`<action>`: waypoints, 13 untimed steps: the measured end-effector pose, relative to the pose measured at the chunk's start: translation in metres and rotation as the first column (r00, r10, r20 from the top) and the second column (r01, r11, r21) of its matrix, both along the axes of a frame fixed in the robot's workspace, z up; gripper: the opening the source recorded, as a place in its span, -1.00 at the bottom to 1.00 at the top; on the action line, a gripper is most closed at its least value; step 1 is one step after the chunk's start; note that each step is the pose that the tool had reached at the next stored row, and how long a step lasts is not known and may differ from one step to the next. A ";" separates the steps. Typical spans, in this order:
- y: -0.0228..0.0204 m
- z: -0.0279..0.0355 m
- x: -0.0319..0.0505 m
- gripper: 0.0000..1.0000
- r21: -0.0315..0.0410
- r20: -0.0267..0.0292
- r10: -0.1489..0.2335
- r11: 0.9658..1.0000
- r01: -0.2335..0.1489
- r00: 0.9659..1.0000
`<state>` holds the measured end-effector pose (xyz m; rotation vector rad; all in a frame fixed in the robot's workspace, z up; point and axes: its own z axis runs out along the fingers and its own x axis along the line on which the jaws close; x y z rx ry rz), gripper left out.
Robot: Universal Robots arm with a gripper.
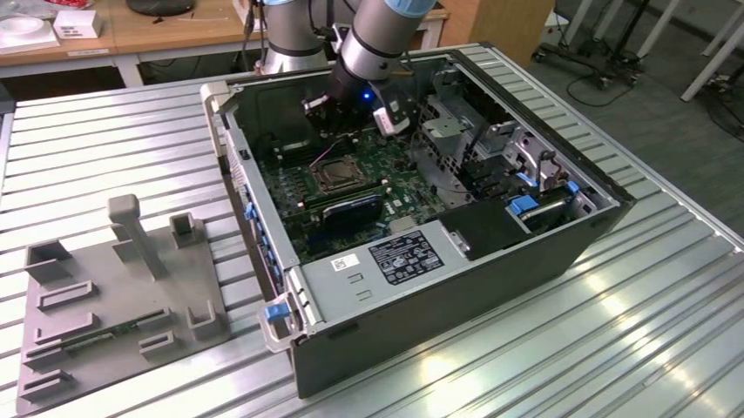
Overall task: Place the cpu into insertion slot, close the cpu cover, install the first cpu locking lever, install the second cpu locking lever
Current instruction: 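Install the first cpu locking lever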
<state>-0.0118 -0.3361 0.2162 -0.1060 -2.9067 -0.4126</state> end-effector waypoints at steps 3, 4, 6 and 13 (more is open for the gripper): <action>-0.0001 -0.0002 0.0000 -0.79 0.000 0.000 0.000 1.000 0.000 1.000; -0.0003 -0.0002 0.0000 -0.79 0.000 0.000 0.000 1.000 0.000 1.000; -0.0008 -0.0002 0.0001 -0.79 0.000 0.000 0.000 1.000 0.000 1.000; -0.0022 -0.0002 0.0004 -0.79 0.000 0.000 0.000 1.000 0.000 1.000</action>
